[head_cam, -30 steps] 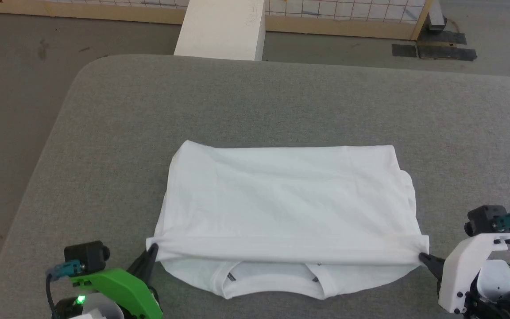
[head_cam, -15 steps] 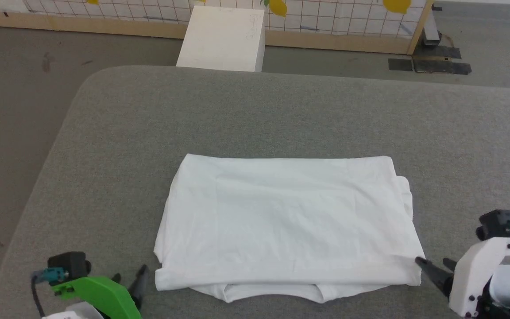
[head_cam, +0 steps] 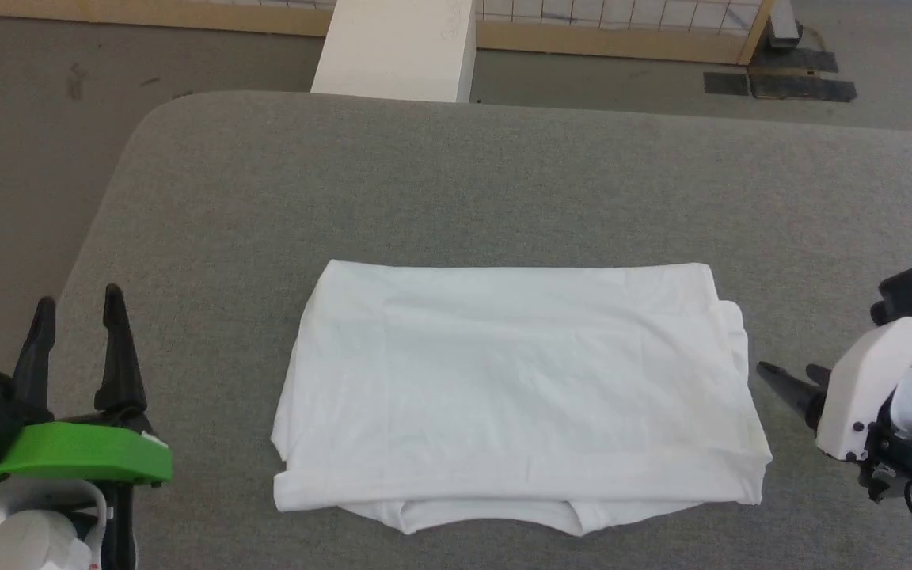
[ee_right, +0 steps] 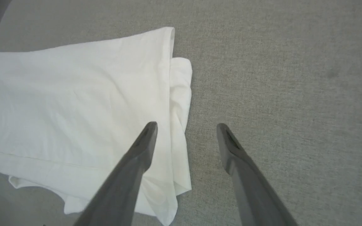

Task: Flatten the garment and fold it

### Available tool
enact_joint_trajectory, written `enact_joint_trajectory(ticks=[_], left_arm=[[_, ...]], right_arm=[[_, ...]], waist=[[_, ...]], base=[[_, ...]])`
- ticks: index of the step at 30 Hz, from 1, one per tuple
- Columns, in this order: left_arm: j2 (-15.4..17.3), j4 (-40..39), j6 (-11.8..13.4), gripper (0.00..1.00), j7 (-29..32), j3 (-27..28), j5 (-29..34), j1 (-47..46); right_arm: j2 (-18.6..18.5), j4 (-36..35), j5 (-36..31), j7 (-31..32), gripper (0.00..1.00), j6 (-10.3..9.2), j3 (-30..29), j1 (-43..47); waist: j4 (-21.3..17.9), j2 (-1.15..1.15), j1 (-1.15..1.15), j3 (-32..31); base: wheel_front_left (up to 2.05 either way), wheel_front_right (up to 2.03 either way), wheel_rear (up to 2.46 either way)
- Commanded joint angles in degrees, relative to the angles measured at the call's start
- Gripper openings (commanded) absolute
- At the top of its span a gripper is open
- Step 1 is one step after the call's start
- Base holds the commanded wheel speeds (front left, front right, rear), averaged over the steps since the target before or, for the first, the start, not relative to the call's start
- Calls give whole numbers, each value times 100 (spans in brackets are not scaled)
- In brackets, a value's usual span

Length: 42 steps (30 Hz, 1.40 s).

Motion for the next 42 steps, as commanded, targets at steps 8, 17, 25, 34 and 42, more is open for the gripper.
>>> enact_joint_trajectory(ticks=[8,17,25,34,42], left_arm=[[-843,-189,-557,100,-118,314,1164,-386],[-1499,63,-1295,100,-119,836,1623,-343],[-1815,293,-1682,100,-120,1127,1894,-370],[-2047,548,-1954,100,-120,1315,2013,-217],[-2109,692,-2060,100,-120,1364,2110,-101]], right_arm=[[-286,598,401,447,100,-6,765,-263],[-272,845,787,249,100,-6,1609,-541],[-507,1163,834,51,0,-6,1701,-668],[-868,1394,743,-55,0,-6,769,-340],[-967,1508,-207,0,0,-6,-426,-92]], waist=[[242,0,0,607],[274,0,0,776],[220,0,0,657],[31,0,0,313],[-130,0,0,138]], base=[[0,0,0],[0,0,0],[0,0,0],[0,0,0],[0,0,0]])
